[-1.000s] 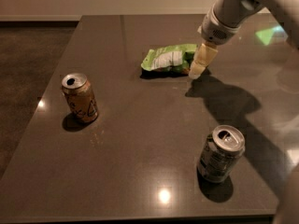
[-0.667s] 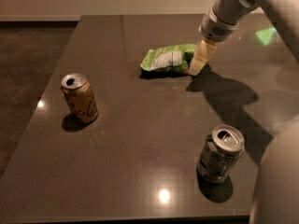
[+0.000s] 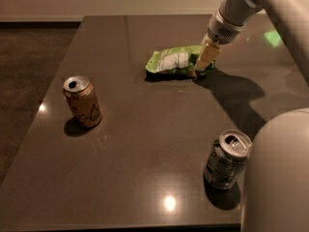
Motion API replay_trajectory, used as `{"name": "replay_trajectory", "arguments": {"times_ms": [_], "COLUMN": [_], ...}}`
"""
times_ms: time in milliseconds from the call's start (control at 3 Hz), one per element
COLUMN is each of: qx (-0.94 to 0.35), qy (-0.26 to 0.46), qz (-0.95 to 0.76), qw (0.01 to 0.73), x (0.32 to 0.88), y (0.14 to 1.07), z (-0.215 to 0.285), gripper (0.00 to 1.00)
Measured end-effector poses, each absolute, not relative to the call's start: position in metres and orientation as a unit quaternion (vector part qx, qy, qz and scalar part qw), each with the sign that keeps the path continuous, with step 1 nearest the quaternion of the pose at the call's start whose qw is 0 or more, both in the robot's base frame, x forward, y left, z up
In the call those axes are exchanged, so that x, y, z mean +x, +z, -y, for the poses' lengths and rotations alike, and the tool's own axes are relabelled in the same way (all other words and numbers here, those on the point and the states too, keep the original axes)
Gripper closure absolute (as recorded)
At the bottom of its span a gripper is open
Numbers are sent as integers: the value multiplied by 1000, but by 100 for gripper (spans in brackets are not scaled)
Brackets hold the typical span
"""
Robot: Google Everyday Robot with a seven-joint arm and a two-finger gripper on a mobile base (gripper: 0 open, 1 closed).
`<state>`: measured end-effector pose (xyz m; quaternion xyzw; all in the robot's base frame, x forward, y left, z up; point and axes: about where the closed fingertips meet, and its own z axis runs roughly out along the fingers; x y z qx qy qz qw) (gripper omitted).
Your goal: Move green rice chip bag near 7up can
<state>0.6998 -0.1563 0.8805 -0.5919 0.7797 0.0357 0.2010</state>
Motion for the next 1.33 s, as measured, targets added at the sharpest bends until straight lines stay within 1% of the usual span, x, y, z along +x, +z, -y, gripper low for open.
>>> {"name": "replay_trajectory", "arguments": {"times_ms": [667,1000,1333], "qx": [-591,-590,-595], "qy": [69,85,83], "qz": [-779,-776,-773], "qw": [197,204,203], "x": [681,656,624], "y": [883,899,915], "z": [158,167,176], "gripper": [88,100,100]}}
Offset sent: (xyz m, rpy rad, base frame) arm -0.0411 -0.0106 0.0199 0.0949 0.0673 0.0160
